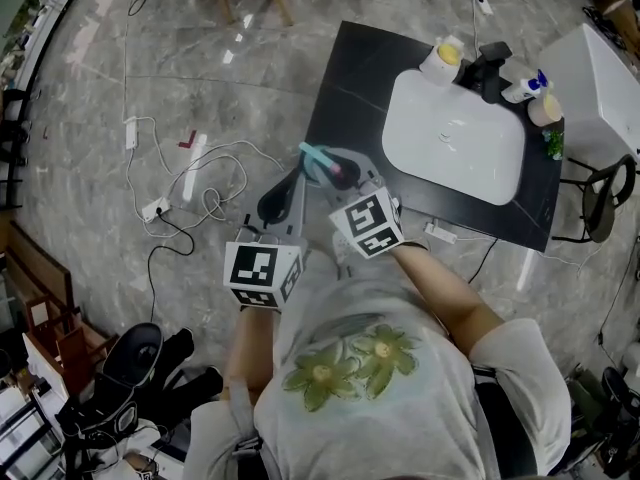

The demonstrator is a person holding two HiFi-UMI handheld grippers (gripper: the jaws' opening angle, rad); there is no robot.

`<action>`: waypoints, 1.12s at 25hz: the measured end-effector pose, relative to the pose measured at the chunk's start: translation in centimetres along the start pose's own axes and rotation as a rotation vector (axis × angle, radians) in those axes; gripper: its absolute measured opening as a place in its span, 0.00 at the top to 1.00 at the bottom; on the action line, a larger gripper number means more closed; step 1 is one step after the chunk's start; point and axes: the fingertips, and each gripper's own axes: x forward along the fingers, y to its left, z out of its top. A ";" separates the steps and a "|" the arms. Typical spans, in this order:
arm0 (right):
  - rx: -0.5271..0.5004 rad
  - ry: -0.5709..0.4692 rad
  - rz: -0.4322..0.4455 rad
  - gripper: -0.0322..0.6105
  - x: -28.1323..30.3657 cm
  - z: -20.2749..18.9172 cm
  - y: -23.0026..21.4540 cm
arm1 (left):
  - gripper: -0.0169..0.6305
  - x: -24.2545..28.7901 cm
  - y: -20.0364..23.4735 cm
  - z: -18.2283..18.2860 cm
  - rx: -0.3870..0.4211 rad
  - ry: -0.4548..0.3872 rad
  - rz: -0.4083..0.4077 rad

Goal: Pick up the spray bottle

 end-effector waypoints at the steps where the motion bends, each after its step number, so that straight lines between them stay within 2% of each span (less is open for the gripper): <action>1: -0.004 0.001 0.000 0.83 0.1 0.0 -0.1 | 0.96 -0.1 0.0 -0.2 -0.008 -0.001 0.005; 5: -0.016 0.018 0.005 0.83 0.2 -0.4 -0.1 | 0.96 -0.4 -0.1 -0.5 -0.030 -0.011 0.016; 12: 0.011 0.038 0.039 0.84 0.3 -0.6 0.0 | 0.96 -1.0 -0.2 -0.8 -0.007 -0.003 0.009; 18: 0.030 0.058 0.047 0.84 0.3 -0.6 -0.6 | 0.96 -1.4 0.6 -0.7 -0.057 -0.023 0.014; 28: 0.014 0.027 0.054 0.84 -1.1 1.5 -0.3 | 0.96 -1.4 -0.3 -0.3 -0.058 -0.047 -0.005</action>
